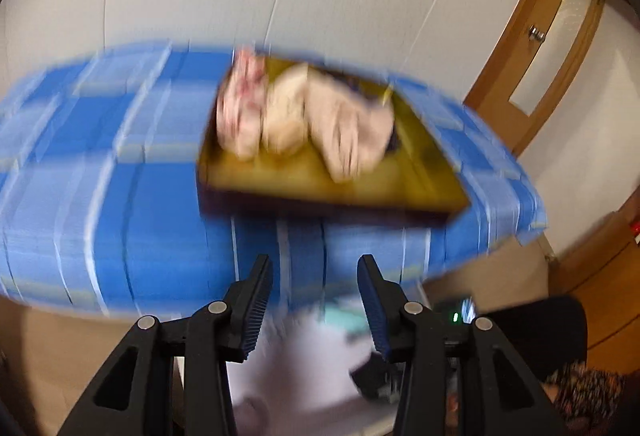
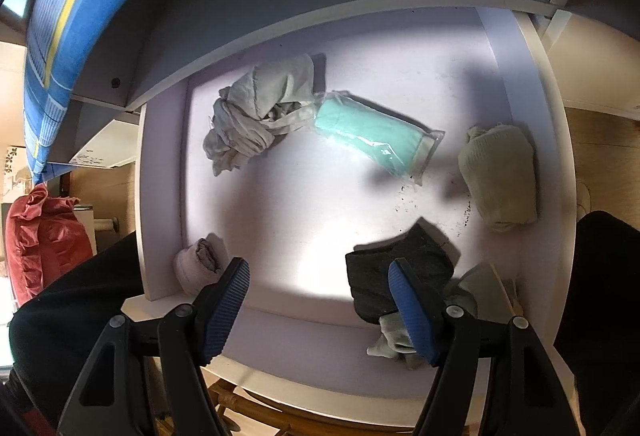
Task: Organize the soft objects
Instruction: 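Move the left tool back to the drawer while the right tool reaches for the teal bundle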
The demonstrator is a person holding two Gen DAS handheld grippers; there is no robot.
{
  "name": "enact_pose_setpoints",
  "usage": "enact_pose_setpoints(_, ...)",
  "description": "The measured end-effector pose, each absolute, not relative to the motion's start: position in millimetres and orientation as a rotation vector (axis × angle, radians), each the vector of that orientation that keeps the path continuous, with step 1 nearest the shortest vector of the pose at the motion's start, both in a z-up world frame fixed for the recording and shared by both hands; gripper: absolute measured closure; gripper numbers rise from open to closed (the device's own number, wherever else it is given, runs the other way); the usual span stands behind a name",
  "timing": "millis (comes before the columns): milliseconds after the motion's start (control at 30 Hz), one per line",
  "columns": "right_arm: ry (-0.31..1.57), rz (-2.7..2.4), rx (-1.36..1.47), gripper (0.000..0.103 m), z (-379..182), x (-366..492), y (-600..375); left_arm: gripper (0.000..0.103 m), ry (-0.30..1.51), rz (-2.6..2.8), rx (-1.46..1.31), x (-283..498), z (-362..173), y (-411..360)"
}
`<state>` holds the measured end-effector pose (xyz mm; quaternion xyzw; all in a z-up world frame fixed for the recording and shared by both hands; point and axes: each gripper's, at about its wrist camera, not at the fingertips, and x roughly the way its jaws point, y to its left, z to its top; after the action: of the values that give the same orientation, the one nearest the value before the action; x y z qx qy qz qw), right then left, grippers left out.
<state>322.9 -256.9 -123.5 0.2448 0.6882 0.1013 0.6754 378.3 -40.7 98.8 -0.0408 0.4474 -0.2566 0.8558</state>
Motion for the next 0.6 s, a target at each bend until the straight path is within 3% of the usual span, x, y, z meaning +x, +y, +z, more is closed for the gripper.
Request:
enact_pose_setpoints(333,1.571,0.197,0.546,0.029,-131,320,-262,0.058,1.332,-0.482,-0.044,355,-33,-45)
enact_pose_setpoints(467,1.588,0.172,0.549,0.027,-136,318,-267,0.045,1.447,-0.403,-0.125,356,-71,-30)
enact_pose_setpoints(600,1.622,0.157,0.55,0.026,-144,316,-270,0.043,1.517,-0.342,-0.155,357,-96,-16)
